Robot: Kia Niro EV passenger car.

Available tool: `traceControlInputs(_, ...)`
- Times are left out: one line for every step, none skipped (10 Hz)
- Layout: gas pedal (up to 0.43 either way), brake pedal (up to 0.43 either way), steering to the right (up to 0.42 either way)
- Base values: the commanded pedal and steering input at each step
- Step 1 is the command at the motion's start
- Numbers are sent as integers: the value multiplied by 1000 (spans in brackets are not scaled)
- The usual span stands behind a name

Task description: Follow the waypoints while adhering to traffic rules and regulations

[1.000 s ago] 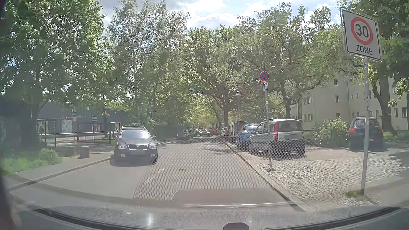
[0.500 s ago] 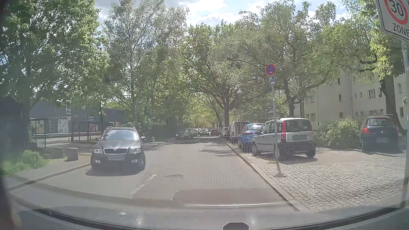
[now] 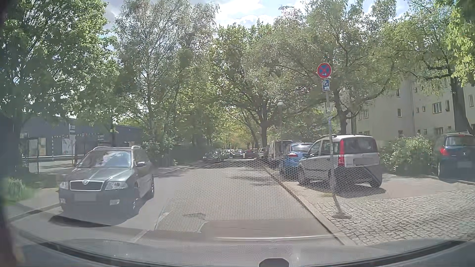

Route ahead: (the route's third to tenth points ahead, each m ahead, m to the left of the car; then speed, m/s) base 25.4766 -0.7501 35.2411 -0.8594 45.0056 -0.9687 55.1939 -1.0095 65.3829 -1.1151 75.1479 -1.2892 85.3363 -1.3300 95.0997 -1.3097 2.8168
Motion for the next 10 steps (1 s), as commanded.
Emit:
traceControlInputs(130,24,-4)
traceControlInputs(130,24,-4)
traceControlInputs(110,24,-5)
traceControlInputs(59,24,-6)
traceControlInputs(59,24,-9)
traceControlInputs(59,24,-11)
traceControlInputs(59,24,-13)
traceControlInputs(59,24,-13)
traceControlInputs(59,24,-15)
traceControlInputs(59,24,-19)
